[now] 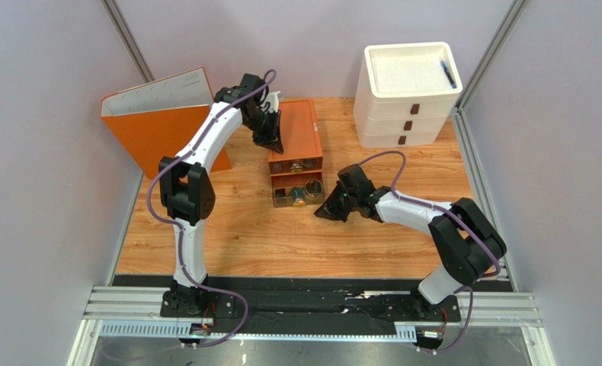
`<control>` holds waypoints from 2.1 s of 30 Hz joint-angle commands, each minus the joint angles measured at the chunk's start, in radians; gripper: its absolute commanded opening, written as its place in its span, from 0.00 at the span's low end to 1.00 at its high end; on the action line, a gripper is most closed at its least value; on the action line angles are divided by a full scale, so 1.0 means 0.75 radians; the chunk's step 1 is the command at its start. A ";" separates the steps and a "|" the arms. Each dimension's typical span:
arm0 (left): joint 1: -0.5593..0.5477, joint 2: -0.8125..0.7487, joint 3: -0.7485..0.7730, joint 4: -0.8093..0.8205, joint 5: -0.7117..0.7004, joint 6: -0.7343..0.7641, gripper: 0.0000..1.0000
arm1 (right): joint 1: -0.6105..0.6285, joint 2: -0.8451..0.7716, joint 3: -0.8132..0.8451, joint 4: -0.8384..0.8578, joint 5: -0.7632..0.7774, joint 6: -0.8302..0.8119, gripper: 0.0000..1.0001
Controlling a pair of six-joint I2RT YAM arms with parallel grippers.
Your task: Organize the makeup
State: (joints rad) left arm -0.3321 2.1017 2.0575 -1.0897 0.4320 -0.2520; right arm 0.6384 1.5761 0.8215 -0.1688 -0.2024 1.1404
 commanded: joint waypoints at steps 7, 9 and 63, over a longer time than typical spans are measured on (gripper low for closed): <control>-0.001 0.073 -0.023 -0.102 -0.118 0.054 0.00 | -0.029 0.175 0.066 0.489 -0.172 0.281 0.00; -0.001 0.077 -0.015 -0.108 -0.120 0.054 0.00 | -0.037 0.220 0.103 0.485 -0.180 0.279 0.00; -0.001 0.122 0.085 -0.177 -0.151 0.086 0.00 | -0.129 0.549 0.084 0.933 -0.066 0.748 0.00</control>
State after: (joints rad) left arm -0.3332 2.1433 2.1349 -1.1553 0.4168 -0.2359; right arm 0.5560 1.9518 0.8326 0.4477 -0.2249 1.6512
